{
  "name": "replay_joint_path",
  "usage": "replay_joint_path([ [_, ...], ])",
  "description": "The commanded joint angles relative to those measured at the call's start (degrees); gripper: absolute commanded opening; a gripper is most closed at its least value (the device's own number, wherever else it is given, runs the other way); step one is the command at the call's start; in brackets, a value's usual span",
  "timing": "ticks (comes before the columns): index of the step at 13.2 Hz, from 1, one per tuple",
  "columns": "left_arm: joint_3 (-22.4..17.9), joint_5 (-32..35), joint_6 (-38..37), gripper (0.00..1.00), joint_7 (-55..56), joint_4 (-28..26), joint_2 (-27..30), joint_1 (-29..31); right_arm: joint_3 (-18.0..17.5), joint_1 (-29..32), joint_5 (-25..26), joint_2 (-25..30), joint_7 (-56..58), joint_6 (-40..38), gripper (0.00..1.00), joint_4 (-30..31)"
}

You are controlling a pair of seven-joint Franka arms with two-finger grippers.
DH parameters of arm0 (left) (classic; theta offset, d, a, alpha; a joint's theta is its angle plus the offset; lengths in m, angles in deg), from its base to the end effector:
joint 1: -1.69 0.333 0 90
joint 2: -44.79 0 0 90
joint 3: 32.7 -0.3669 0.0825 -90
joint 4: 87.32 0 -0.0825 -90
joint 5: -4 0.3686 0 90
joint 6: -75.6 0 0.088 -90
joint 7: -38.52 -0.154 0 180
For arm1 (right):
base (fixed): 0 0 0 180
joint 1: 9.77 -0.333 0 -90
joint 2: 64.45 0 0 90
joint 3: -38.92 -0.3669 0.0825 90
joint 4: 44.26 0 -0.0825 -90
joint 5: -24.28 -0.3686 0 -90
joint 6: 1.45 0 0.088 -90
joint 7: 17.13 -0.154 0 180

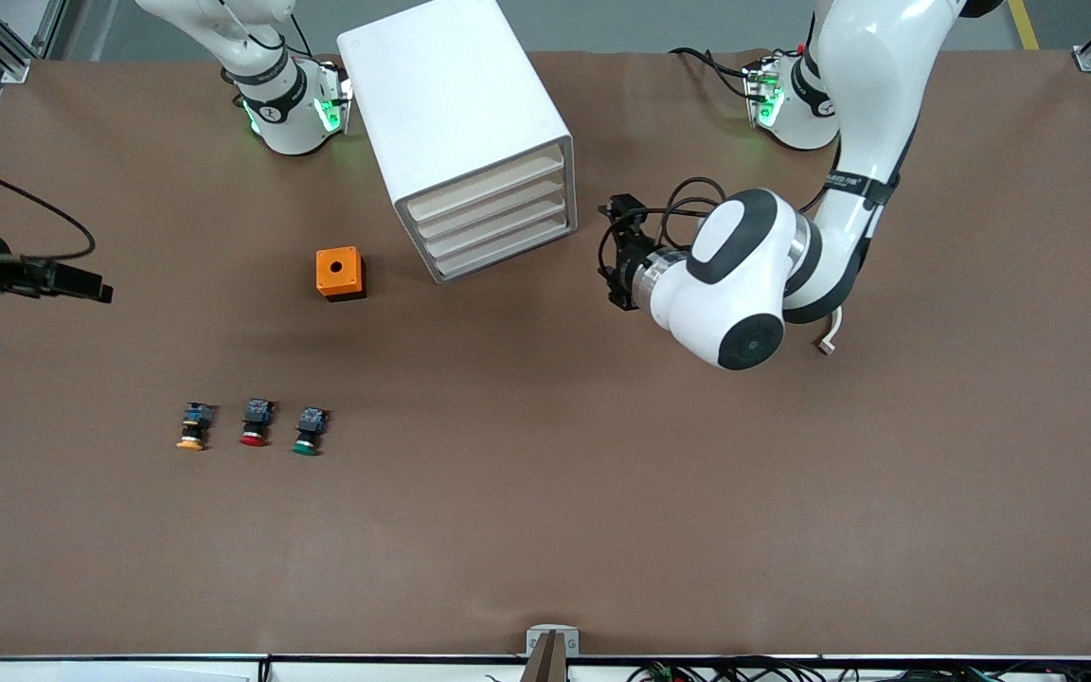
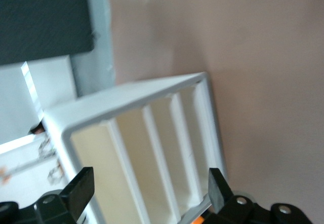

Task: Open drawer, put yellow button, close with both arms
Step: 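Hook the top drawer with the left gripper while the right gripper reaches the buttons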

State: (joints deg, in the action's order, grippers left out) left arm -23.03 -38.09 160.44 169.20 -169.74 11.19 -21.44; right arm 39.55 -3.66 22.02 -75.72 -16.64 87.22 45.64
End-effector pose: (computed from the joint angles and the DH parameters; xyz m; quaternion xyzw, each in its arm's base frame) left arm 0.5043 -0.4274 0.3796 -0.5304 -0.7071 0.4294 0.1853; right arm 0.5796 -0.0618 0.5169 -0.9923 0.0559 0.1075 0.0254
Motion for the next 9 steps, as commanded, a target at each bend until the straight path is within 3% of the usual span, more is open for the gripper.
replay_joint_path([
  [1, -0.2, -7.7, -0.7, 0.95, 11.1, 1.6, -4.8, -1.2, -0.9, 2.8, -3.1, -6.5, -0.3, 2.0, 1.00, -1.1],
  [3, -0.2, -8.4, -0.7, 0.90, 14.9, 1.9, -6.7, -3.9, -0.9, 3.5, -5.2, -10.8, -0.1, 5.3, 1.00, -1.0],
  [6, -0.3, -11.4, -0.7, 0.71, 15.4, 1.9, -8.1, -6.7, -0.8, 2.6, -4.3, -16.4, -0.3, 11.2, 1.00, -1.1],
  [9, -0.2, -12.8, -0.7, 0.65, 15.4, 1.9, -8.5, -9.5, -0.9, 3.2, -5.5, -22.0, -0.9, 13.4, 1.00, -1.2],
])
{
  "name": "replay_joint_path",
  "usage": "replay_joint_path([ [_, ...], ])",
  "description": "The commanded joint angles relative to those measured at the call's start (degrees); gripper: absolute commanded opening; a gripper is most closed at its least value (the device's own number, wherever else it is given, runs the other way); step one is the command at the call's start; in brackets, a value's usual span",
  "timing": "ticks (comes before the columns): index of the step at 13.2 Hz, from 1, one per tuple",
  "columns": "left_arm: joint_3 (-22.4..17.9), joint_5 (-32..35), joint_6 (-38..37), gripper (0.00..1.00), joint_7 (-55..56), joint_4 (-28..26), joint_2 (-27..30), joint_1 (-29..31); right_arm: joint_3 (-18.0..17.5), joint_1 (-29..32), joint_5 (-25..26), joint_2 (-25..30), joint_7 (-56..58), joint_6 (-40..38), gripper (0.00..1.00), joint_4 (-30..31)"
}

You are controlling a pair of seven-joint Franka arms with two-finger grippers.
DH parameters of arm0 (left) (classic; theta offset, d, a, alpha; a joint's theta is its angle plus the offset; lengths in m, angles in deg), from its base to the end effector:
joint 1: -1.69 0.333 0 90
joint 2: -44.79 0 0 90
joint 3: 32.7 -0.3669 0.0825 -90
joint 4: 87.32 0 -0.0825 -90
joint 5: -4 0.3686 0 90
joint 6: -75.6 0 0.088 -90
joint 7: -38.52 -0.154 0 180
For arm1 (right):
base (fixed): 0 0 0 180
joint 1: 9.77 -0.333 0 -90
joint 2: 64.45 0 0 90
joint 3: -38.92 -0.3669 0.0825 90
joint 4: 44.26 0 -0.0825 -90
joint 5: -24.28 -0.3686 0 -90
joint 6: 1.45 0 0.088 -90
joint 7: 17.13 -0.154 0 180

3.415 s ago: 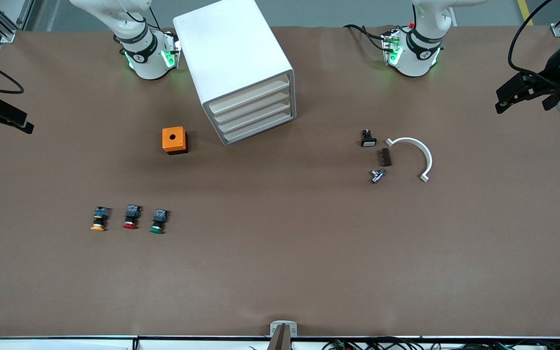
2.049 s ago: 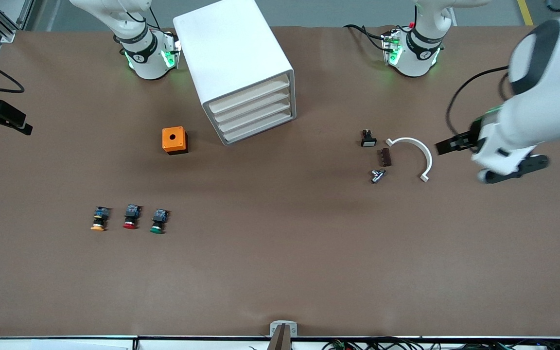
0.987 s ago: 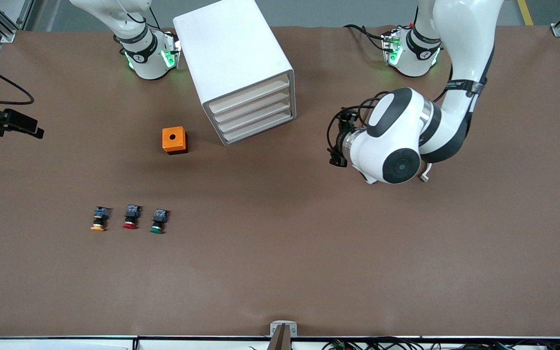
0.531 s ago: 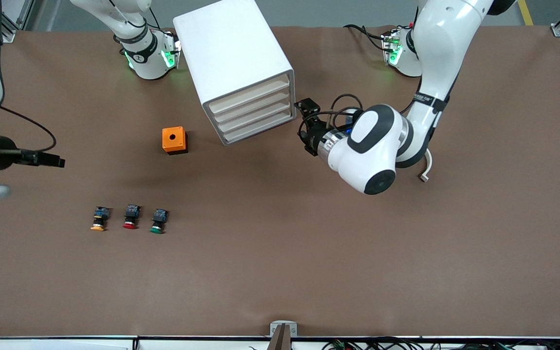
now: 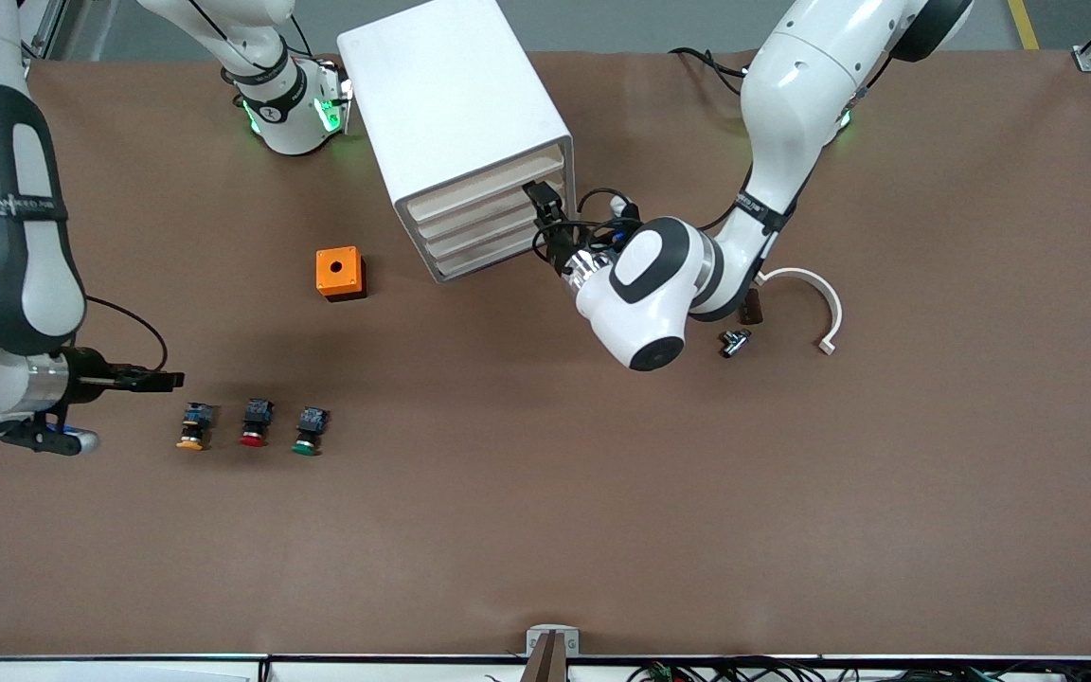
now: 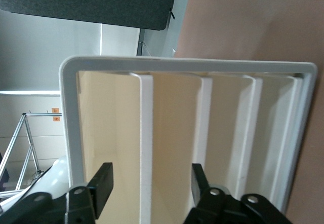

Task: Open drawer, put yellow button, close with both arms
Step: 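Hook the top drawer with the left gripper while the right gripper reaches the buttons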

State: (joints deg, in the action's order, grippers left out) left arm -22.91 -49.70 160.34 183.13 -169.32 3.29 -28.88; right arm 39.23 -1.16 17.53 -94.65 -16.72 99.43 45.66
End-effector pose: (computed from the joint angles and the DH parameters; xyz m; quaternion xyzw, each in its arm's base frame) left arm 0.4442 -0.5144 0.3179 -0.4139 -0.7099 0.4785 0.3094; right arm 0.6436 -0.0845 0.3214 -0.9801 0.0935 0.1619 0.0671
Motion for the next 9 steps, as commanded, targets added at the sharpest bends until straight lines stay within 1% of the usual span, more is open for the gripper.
replay_joint_path([
  [1, -0.3, -1.2, -0.5, 0.63, 1.4, 1.5, -0.7, -2.6, -0.6, 0.7, -1.0, -4.4, -1.0, 3.4, 1.00, -1.0],
  [3, -0.3, -1.2, -0.6, 0.58, 1.2, 1.5, -1.4, -3.5, -0.6, 0.4, -0.9, -7.6, -0.8, 5.3, 1.00, -1.1],
  [4, -0.3, -1.4, -0.5, 0.54, 1.1, 1.5, -1.5, -3.8, -0.6, 0.5, -0.9, -8.6, -0.5, 5.9, 1.00, -1.0],
  [5, -0.3, -1.8, -0.5, 0.46, 0.9, 1.5, -1.6, -3.8, -0.6, 0.4, -0.7, -9.6, -0.3, 6.2, 1.00, -1.1],
  [7, -0.3, -1.8, 0.1, 0.21, 0.8, 1.5, -1.7, -4.0, -0.6, 0.4, -0.4, -10.4, -0.2, 9.0, 1.00, -0.7],
  [8, -0.3, -1.8, 0.4, 0.14, 0.8, 1.5, -2.0, -4.1, -0.6, 0.4, -0.2, -10.9, -0.2, 9.2, 1.00, -0.7],
  [9, -0.4, -1.8, 0.5, 0.09, 0.8, 1.5, -1.9, -4.8, -0.6, 0.3, 0.0, -11.3, -0.2, 9.4, 1.00, -0.7],
])
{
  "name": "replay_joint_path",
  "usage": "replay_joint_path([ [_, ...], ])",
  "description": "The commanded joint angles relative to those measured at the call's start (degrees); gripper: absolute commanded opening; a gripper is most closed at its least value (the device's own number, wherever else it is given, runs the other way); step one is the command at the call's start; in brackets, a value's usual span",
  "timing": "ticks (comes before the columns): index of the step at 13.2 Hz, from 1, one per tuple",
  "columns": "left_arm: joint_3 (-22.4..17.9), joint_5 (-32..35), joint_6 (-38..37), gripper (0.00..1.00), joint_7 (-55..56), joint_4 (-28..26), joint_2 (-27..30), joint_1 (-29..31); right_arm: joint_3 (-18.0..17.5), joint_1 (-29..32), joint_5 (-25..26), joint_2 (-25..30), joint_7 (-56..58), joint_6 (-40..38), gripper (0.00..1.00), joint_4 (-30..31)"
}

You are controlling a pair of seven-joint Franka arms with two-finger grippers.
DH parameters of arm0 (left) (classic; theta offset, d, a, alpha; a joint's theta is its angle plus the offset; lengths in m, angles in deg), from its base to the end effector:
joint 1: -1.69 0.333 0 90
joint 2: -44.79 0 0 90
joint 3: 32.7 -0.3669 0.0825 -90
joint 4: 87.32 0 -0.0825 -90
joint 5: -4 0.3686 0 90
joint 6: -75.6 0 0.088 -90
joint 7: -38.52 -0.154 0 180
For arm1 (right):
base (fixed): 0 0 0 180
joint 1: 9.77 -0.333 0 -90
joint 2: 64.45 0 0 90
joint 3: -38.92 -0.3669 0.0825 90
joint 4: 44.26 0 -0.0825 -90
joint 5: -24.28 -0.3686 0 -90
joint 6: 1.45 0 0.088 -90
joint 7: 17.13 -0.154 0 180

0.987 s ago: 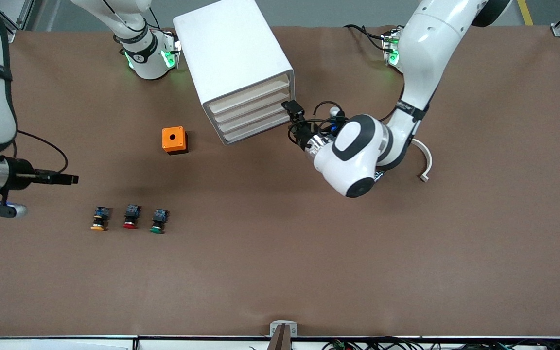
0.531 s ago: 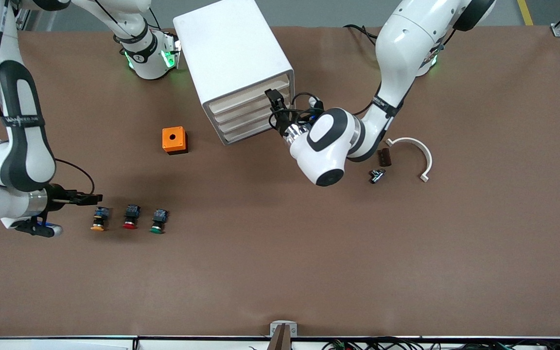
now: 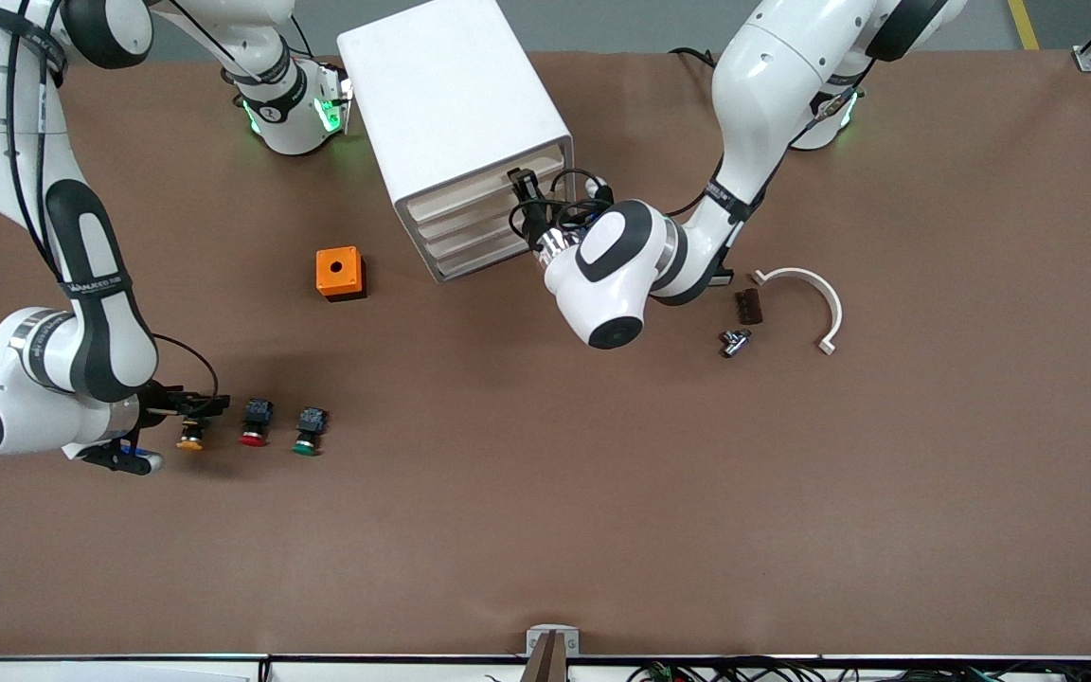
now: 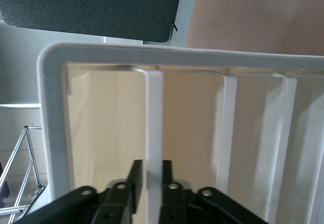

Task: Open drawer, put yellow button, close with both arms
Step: 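Hook the top drawer with the left gripper while the right gripper reaches the buttons, then pull the drawer open with the left gripper while the right gripper grasps yellow button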

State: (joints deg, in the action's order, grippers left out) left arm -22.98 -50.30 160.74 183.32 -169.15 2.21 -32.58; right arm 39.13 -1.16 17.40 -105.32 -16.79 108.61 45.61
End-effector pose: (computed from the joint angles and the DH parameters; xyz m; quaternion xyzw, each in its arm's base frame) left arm 0.4120 -0.5434 0.3075 -0.4273 -0.6979 0.4717 0.3283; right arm 0.6584 -0.0880 0.2039 -0.9771 0.1027 0.1745 0.0646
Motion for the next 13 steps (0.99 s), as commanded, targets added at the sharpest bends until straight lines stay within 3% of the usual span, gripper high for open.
replay_joint_path([
  [1, -0.3, -1.2, 0.1, 0.01, 0.6, 1.4, -0.8, -0.8, -0.5, 0.3, 0.1, -1.0, 0.0, 0.9, 1.00, -0.6],
  [6, -1.5, -0.5, 0.1, 0.00, -0.9, 4.4, -0.8, 5.2, -0.4, 1.3, 1.8, -2.6, 3.3, 4.4, 1.00, -0.6],
  [9, -4.8, -0.6, 2.7, 0.03, -5.6, 4.7, -0.7, 6.1, -0.4, 1.3, 1.8, -2.6, 3.3, 5.8, 0.99, -0.6],
  [10, -5.2, -0.5, 2.7, 0.07, -6.6, 4.8, -0.7, 6.1, -0.4, 1.3, 1.9, -2.6, 3.7, 5.7, 0.89, -0.6],
  [11, -5.4, -0.5, 2.8, 0.21, -7.4, 4.8, -0.7, 6.1, -0.4, 1.2, 1.9, -2.6, 5.9, 5.6, 0.72, -0.6],
  [12, -5.4, -0.5, 2.8, 0.54, -7.5, 4.8, -0.7, 6.1, -0.4, 1.3, 1.9, -2.6, 6.8, 5.6, 0.57, -0.7],
  [13, -5.5, -0.5, 2.8, 0.96, -7.4, 4.8, -0.5, 6.1, -0.4, 1.4, 1.9, -2.6, 6.9, 5.7, 0.49, -0.7],
])
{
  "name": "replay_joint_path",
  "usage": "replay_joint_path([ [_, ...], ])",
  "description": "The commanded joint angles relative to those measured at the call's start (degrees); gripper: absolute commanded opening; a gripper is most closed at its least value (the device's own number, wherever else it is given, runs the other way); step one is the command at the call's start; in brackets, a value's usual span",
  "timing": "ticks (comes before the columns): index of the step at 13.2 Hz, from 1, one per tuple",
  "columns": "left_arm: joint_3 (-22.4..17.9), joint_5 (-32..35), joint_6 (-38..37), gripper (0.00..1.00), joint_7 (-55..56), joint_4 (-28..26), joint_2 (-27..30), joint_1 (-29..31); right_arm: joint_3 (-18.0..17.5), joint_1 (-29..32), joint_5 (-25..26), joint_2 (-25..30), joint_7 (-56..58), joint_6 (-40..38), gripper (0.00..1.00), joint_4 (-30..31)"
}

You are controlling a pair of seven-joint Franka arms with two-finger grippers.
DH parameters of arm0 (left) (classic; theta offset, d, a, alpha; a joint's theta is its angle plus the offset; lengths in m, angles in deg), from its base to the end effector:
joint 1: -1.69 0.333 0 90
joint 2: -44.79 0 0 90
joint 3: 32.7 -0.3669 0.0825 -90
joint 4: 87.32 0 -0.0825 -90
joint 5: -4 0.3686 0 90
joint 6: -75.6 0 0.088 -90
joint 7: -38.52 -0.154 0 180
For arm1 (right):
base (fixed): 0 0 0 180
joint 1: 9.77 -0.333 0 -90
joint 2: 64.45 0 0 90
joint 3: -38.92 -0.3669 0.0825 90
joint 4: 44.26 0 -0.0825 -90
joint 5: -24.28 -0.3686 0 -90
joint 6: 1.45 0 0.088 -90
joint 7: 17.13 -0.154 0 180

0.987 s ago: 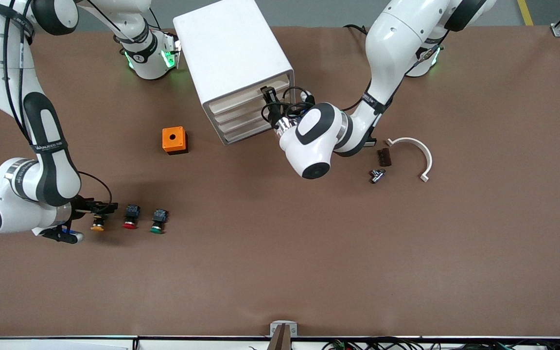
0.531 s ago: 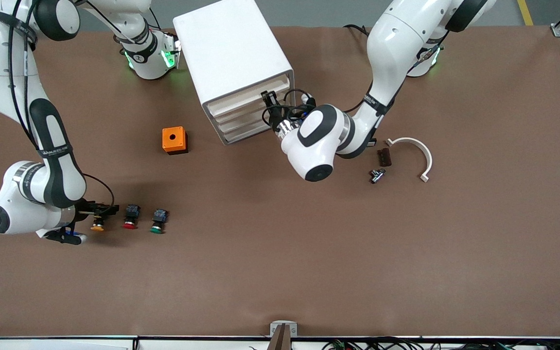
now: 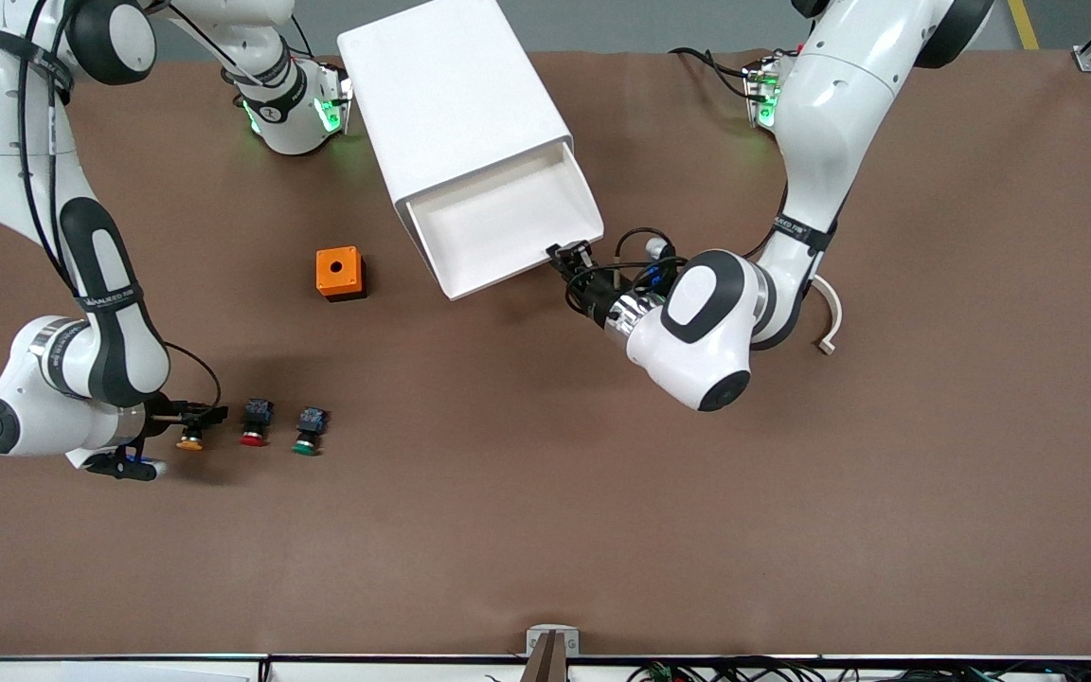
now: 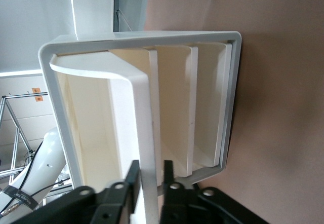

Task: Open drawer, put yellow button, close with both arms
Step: 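Pull the drawer open with the left gripper while the right gripper grasps yellow button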

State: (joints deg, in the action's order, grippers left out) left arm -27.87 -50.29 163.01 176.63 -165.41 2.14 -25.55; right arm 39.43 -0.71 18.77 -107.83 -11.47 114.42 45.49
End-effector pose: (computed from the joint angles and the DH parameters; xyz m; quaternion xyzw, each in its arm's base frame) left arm 0.5272 -0.4647 0.3175 -0.4145 -0.7376 0.4895 0.2112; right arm 0.6683 -0.1022 0.1783 -0.9862 0.0602 0.1437 0.0559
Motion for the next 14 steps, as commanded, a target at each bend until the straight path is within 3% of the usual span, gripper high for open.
replay_joint_path([
  [1, -1.1, -0.5, 0.4, 0.99, -0.7, 1.1, 0.0, -0.6, -0.7, 0.9, 0.5, 0.0, 1.5, -0.1, 0.40, -0.7],
  [4, -4.5, -0.4, -0.1, 0.99, -0.6, 2.6, 1.5, 0.3, -0.8, 1.0, 0.3, 0.1, 1.5, -0.2, 0.08, -1.2],
  [5, -5.9, -0.4, -0.1, 0.99, -0.7, 2.8, 1.9, 0.3, -0.8, 1.0, 0.1, 0.1, 1.5, -0.6, 0.03, -1.9],
  [8, -10.3, 0.3, -0.6, 0.99, -3.0, 4.6, 3.9, 1.4, -0.9, 0.4, 0.1, 0.6, 1.4, -3.4, 0.01, -3.2],
  [14, -10.3, 17.1, -0.6, 1.00, -18.5, 4.7, 8.1, 0.9, -1.1, -1.7, -0.4, 4.3, -0.7, -11.8, 0.00, -4.2],
])
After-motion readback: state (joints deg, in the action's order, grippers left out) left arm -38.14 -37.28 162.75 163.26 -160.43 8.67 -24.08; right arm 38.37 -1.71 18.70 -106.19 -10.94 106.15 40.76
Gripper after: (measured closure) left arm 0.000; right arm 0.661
